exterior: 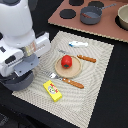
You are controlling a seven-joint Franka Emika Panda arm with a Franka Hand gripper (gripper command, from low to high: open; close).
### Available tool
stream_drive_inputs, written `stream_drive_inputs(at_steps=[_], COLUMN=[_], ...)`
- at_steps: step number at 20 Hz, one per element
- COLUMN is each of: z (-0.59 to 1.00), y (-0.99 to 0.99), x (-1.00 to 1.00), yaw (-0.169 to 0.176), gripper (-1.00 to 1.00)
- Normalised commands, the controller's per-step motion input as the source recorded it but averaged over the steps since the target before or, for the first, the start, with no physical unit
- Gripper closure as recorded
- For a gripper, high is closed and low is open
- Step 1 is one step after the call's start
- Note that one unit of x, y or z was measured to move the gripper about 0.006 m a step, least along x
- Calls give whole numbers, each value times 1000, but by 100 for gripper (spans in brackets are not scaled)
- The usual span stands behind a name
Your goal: Interact with the objects in diverse but meaningful ways.
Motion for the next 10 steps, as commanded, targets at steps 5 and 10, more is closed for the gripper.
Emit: stream_drive_inputs(at_steps=[5,10], z=[902,671], y=[678,815], x=[-294,-360], yaw=[42,77], gripper=[100,100])
